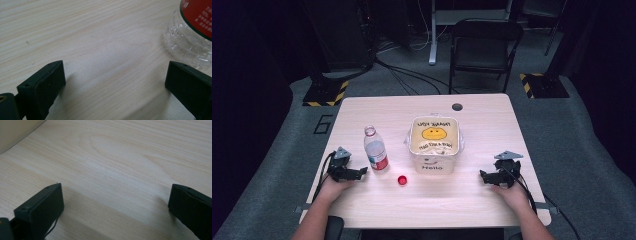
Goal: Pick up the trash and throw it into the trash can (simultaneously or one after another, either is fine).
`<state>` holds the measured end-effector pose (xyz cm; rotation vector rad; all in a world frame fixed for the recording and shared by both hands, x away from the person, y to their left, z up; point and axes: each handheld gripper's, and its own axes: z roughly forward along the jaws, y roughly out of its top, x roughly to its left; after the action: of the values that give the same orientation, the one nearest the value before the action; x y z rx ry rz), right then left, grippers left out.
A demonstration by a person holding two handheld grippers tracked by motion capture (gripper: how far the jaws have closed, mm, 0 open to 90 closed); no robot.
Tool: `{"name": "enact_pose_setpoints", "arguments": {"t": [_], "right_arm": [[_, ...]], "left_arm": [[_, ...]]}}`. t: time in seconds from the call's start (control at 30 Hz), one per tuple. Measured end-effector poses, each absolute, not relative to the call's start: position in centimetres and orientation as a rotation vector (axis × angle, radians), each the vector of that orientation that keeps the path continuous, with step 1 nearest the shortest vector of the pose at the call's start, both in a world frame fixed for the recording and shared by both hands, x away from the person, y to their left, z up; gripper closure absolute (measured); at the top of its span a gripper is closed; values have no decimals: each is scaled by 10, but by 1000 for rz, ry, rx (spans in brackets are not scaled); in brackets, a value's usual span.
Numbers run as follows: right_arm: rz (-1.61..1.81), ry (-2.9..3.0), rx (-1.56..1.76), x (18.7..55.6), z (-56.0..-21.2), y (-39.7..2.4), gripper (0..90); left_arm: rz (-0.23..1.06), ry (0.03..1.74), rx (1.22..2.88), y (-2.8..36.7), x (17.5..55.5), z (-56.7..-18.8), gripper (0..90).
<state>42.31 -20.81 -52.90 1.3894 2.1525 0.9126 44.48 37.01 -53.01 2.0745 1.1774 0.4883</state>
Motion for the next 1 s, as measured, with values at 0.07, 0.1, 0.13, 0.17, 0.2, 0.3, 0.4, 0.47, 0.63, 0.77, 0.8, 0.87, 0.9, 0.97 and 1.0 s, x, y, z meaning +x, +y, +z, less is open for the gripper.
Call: {"name": "enact_pose_setpoints", "arguments": {"t": [0.07, 0.1, 0.13, 0.17, 0.2, 0.3, 0.4, 0.47, 0.63, 0.77, 0.8, 0.87, 0.9, 0.97, 1.0], "right_arm": [[912, 2153, 1392, 423, -529, -208, 0], [912, 2152, 1392, 423, -529, -208, 0], [912, 2152, 1392, 423, -529, -208, 0], [912, 2153, 1391, 423, -529, -208, 0], [912, 2153, 1392, 423, -529, -208, 0], [910, 2150, 1393, 422, -529, -208, 0], [910, 2149, 1394, 421, -529, -208, 0], [912, 2158, 1384, 421, -529, -209, 0], [912, 2172, 1367, 420, -529, -211, 0], [912, 2172, 1368, 420, -529, -211, 0], [912, 2172, 1368, 420, -529, -211, 0], [912, 2172, 1365, 420, -529, -211, 0], [912, 2173, 1368, 420, -529, -211, 0], [912, 2172, 1368, 420, -529, -211, 0], [912, 2172, 1368, 420, -529, -211, 0]], "left_arm": [[494, 1183, 2066, 370, 445, -530, 39], [496, 1185, 2072, 371, 445, -529, 47], [500, 1189, 2066, 371, 445, -529, 60], [501, 1198, 2056, 370, 444, -529, 81], [497, 1198, 2062, 371, 443, -527, 108], [501, 1198, 2060, 370, 442, -527, 163], [498, 1213, 2062, 370, 439, -524, 243], [478, 1223, 2073, 371, 439, -522, 268], [405, 1263, 2058, 374, 440, -517, 325], [346, 1295, 2060, 376, 440, -512, 343], [339, 1298, 2053, 376, 440, -511, 343], [328, 1301, 2053, 377, 439, -508, 343], [332, 1300, 2051, 377, 438, -505, 347], [335, 1287, 2058, 379, 439, -499, 346], [332, 1291, 2048, 378, 439, -497, 341]]}}
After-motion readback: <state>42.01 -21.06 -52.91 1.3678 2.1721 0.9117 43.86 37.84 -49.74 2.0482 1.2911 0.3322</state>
